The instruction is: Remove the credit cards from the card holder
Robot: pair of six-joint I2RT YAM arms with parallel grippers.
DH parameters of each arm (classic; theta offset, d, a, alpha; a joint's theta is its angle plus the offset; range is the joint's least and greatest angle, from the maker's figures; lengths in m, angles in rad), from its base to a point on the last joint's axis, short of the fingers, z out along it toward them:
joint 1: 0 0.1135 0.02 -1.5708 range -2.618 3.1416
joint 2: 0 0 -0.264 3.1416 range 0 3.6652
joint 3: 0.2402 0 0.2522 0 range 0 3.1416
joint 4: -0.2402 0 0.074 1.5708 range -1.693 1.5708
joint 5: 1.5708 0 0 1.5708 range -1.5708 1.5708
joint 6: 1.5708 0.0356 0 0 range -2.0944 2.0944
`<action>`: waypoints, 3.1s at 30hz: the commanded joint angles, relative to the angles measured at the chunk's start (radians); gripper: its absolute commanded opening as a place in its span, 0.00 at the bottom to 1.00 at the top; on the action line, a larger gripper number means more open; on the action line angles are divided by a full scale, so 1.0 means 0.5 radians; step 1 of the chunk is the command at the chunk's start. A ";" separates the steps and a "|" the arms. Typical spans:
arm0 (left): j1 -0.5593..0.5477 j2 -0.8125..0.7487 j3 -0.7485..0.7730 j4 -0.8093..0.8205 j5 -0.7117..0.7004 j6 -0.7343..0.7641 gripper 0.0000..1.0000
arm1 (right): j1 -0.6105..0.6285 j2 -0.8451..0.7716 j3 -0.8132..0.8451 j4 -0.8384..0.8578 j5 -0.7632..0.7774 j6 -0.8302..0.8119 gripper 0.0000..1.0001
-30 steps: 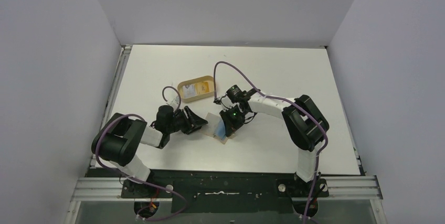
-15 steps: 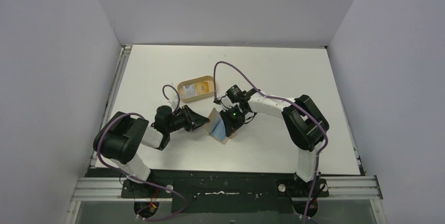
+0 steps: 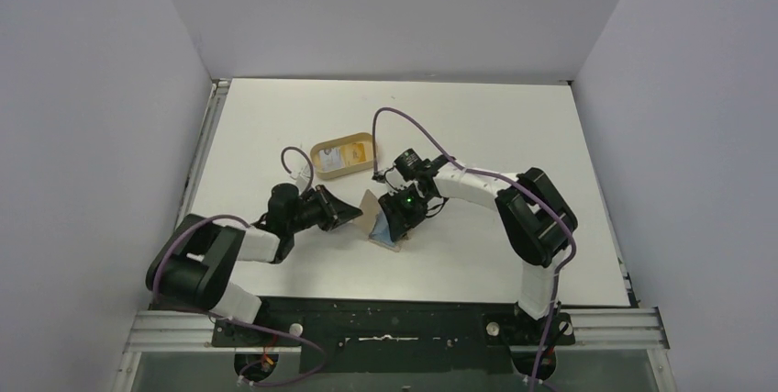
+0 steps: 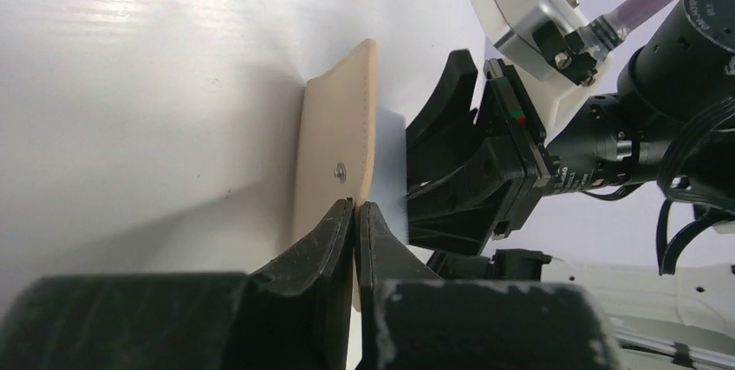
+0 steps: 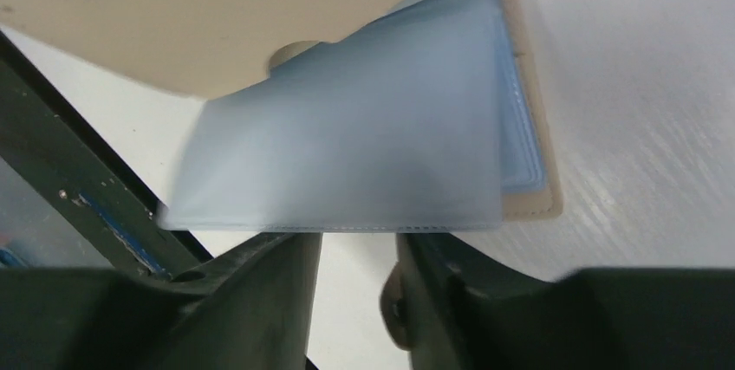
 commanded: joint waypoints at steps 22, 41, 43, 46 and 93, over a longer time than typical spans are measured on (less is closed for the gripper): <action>-0.031 -1.522 -0.335 -0.874 -0.738 0.196 0.00 | -0.033 -0.553 -0.124 1.367 -0.321 1.090 0.73; -0.031 -1.485 -0.640 -0.109 -0.820 -0.201 0.00 | 0.016 -0.177 -0.555 2.461 -0.448 1.668 0.71; -0.028 -1.498 -0.666 -0.081 -0.836 -0.224 0.00 | 0.015 -0.157 -0.586 2.512 -0.440 1.688 0.71; -0.028 -1.529 -0.666 -0.082 -0.836 -0.235 0.00 | 0.013 -0.145 -0.624 2.541 -0.437 1.688 0.71; 0.002 -1.736 -0.646 -0.903 -0.811 -0.167 0.00 | 0.145 0.261 -0.546 4.237 -0.923 2.736 0.59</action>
